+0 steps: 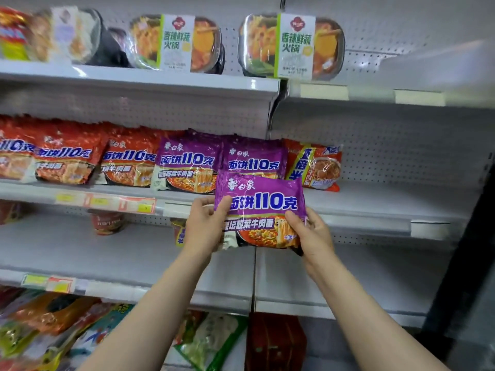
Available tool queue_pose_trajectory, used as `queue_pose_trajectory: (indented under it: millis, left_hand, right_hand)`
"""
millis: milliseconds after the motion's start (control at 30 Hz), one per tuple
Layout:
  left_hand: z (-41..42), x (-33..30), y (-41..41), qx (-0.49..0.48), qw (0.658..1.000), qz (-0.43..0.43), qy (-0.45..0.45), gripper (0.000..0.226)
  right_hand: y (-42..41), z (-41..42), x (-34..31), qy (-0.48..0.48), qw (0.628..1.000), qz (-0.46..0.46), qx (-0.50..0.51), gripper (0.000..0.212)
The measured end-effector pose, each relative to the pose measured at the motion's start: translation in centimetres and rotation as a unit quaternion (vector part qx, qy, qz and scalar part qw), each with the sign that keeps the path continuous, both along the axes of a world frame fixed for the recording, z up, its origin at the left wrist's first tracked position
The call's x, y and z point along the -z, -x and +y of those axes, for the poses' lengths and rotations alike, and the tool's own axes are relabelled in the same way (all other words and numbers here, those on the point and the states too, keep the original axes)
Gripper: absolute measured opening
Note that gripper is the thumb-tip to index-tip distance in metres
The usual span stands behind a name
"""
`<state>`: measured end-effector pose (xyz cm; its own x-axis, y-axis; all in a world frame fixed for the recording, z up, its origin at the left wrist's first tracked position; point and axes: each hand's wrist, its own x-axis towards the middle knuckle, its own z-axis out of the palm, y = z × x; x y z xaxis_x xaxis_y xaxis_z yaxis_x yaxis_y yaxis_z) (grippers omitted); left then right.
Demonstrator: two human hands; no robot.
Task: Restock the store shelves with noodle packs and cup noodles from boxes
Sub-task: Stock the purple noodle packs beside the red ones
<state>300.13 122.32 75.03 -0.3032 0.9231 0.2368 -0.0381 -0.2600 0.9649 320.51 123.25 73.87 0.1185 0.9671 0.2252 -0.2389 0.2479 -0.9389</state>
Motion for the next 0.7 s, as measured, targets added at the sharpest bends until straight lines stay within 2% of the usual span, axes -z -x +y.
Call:
queue_pose_trajectory:
  millis: [100,300,600,700]
  left_hand:
    - [1.7,-1.4,1.2,0.049,0.998,0.049,-0.007,0.057]
    - [5.3,-4.5,3.1,0.043,0.99,0.119,-0.055,0.078]
    - [11.4,-6.9,4.5,0.064,0.98,0.171,-0.075,0.076]
    - [12.9,-6.9,4.5,0.076,0.979,0.175,-0.078,0.078]
  right_hand:
    - [0.8,2.1,-2.1,-0.013,1.0,-0.02,0.021,0.031]
    - [2.2,6.1,-4.1,-0.029,0.997,-0.056,0.044,0.028]
    - [3.8,11.3,-5.7,-0.027,0.989,-0.077,0.124,0.045]
    - [3.8,12.0,-6.1,-0.025,0.986,-0.086,0.141,0.039]
